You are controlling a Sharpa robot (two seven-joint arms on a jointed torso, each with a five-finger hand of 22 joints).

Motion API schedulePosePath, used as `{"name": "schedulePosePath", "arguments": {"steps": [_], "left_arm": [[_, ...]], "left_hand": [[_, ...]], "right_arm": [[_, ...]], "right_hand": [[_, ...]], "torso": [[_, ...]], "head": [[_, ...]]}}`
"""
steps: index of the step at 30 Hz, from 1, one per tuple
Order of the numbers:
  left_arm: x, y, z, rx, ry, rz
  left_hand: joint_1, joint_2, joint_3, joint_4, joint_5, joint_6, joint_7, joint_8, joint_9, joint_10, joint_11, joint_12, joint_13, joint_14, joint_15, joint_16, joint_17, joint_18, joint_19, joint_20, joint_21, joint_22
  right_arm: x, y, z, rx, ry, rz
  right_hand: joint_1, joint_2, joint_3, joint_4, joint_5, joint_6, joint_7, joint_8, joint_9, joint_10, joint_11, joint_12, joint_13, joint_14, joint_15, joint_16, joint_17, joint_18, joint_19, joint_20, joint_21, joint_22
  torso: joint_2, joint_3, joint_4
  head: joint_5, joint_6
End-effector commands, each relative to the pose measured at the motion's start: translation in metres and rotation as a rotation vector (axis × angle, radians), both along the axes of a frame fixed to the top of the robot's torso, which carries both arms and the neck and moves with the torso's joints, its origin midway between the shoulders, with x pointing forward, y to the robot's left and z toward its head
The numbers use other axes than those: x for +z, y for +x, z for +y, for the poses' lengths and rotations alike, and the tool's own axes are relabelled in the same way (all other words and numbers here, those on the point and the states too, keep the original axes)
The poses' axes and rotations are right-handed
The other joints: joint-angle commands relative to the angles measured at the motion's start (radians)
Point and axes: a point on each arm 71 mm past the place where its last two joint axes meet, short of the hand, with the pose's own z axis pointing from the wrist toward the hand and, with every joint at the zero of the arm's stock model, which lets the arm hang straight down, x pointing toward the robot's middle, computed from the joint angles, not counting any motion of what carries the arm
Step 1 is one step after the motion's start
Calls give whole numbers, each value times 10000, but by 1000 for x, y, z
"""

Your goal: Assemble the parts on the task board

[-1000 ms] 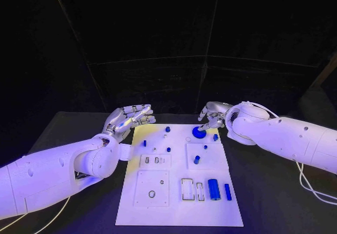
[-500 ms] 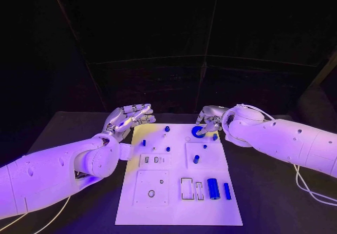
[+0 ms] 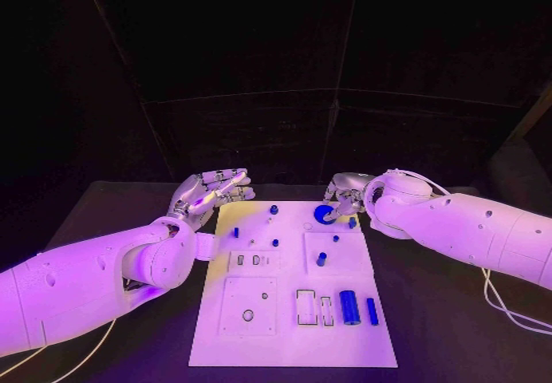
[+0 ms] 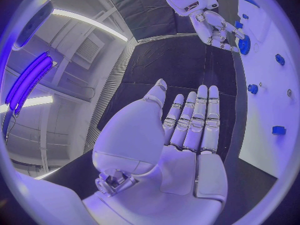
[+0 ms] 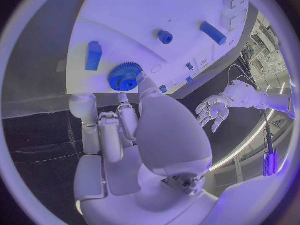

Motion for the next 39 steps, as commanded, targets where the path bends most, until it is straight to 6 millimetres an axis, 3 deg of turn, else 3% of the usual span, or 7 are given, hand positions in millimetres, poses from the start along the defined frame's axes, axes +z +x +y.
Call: {"name": "schedulePosePath", "arguments": {"steps": [1, 18, 22, 25, 32, 39], "left_arm": [[2, 0, -1, -73, -65, -116], [2, 1, -1, -78, -64, -107], [1, 1, -1, -107, -74, -98], [1, 1, -1, -131, -84, -95], [1, 1, -1, -149, -90, -89], [1, 1, -1, -149, -88, -84]], "left_hand": [[36, 95, 6, -42, -8, -65, 499, -56, -12, -30, 2, -31, -12, -27, 6, -50, -6, 109, 34, 44, -39, -17], [47, 103, 15, -67, -6, -56, 497, -50, -9, -22, -1, -20, -8, -11, 2, -50, -1, 113, 44, 44, -48, -26], [45, 107, 16, -68, -6, -55, 497, -50, -8, -21, -1, -18, -8, -9, 2, -51, 0, 114, 45, 44, -50, -27], [43, 109, 17, -68, -7, -55, 497, -50, -8, -21, -1, -18, -8, -8, 2, -51, 0, 114, 46, 44, -50, -28], [43, 109, 17, -68, -7, -55, 497, -50, -8, -21, -1, -18, -8, -8, 2, -51, 0, 114, 46, 44, -50, -28], [43, 109, 17, -68, -7, -55, 497, -50, -8, -21, -1, -18, -8, -8, 2, -51, 0, 114, 46, 44, -50, -28]], "right_arm": [[0, 0, 0, 22, -168, 17], [-4, 1, 3, 148, -401, 322], [-4, 1, 3, 66, -504, 307], [-5, 2, 2, -9, -621, 276], [-4, 2, 1, -72, -682, 68], [0, 0, 4, 56, -439, -376]], "right_hand": [[119, 34, 17, -92, 37, 93, 7, 34, 4, 74, 19, 51, 145, 944, 70, 61, 2089, -140, 74, 35, 56, 28], [184, 184, 57, -154, -15, 192, -4, 108, 17, 87, 12, 113, 226, 951, 70, 74, 2127, -144, 75, 39, 82, 63], [244, 375, 131, -209, -53, 351, -34, 201, 35, 96, -16, 139, 268, 952, 50, 78, 2140, -148, 86, 25, 111, 105], [369, 519, 278, -322, -466, 418, -48, 228, 23, 104, -34, 156, 306, 959, 32, 89, 2175, -157, 107, 6, 145, 158], [700, 852, 788, -606, -663, 731, -102, 338, 29, 168, -91, 224, 416, 965, -15, 98, 2206, -165, 126, -32, 189, 223], [776, 900, 1135, -795, -469, 1029, -179, 432, 50, 304, -158, 378, 599, 972, -69, 108, 2240, -175, 152, -78, 231, 291]], "torso": [[0, 0, 4], [-4, -5, 12], [-5, -6, 5], [-8, -6, 2], [-6, 0, 5], [-5, 3, 5]], "head": [[-17, -39], [0, -95], [-14, -139], [-22, -140], [-31, -140], [-38, -128]]}}
